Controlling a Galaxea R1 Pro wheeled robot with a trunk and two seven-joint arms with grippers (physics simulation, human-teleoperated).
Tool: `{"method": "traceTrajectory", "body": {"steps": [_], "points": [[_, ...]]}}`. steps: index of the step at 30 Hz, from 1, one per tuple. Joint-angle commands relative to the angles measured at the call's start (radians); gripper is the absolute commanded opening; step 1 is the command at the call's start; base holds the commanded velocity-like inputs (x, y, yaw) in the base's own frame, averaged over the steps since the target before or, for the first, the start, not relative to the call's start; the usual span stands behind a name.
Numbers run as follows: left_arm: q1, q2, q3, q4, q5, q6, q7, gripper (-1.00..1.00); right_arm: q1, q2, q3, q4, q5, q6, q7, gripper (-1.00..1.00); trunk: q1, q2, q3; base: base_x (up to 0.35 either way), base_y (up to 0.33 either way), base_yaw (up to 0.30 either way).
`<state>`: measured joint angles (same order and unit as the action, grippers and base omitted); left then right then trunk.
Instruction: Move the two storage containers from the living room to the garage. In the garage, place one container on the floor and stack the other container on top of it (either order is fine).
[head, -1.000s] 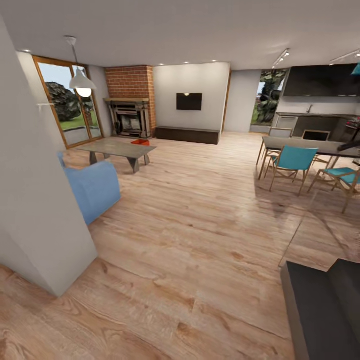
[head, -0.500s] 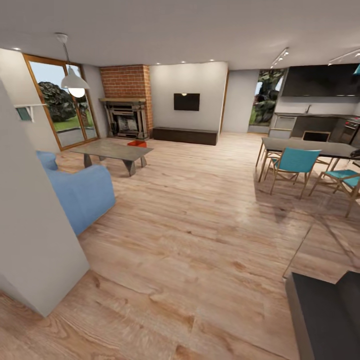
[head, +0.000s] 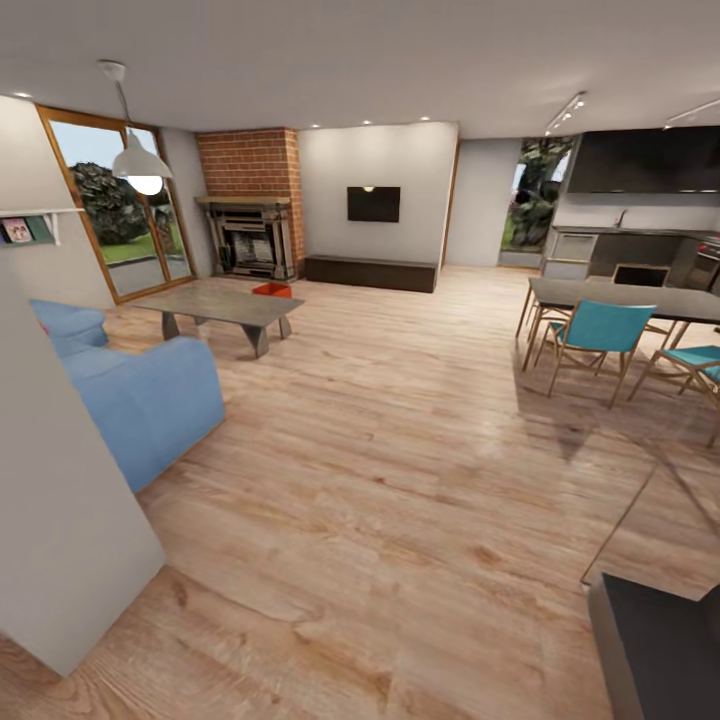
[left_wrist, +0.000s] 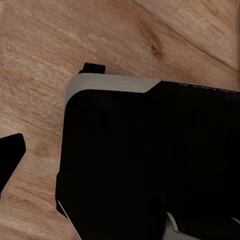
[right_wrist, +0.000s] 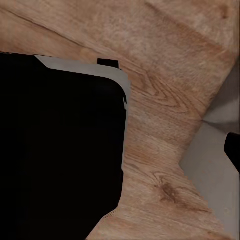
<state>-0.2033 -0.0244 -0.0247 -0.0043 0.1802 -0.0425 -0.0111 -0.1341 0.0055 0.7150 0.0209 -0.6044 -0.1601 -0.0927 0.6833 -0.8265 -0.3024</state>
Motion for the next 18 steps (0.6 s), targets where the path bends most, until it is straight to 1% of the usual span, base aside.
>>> {"method": "traceTrajectory", "body": {"steps": [1,18], "points": [[-0.001,0.0,-0.003,0.001,0.008,-0.003,-0.001,1.0,-0.001,0.001,0.007,0.002,-0.006,-0.004,-0.001,1.0,0.001,-0.001,-0.001,0.322,0.0,0.0],[-0.001,0.0,-0.003,0.001,0.008,-0.003,-0.001,1.0,-0.001,0.001,0.006,0.002,-0.006,-0.005,-0.001,1.0,0.001,-0.001,-0.001,0.322,0.0,0.0]]}}
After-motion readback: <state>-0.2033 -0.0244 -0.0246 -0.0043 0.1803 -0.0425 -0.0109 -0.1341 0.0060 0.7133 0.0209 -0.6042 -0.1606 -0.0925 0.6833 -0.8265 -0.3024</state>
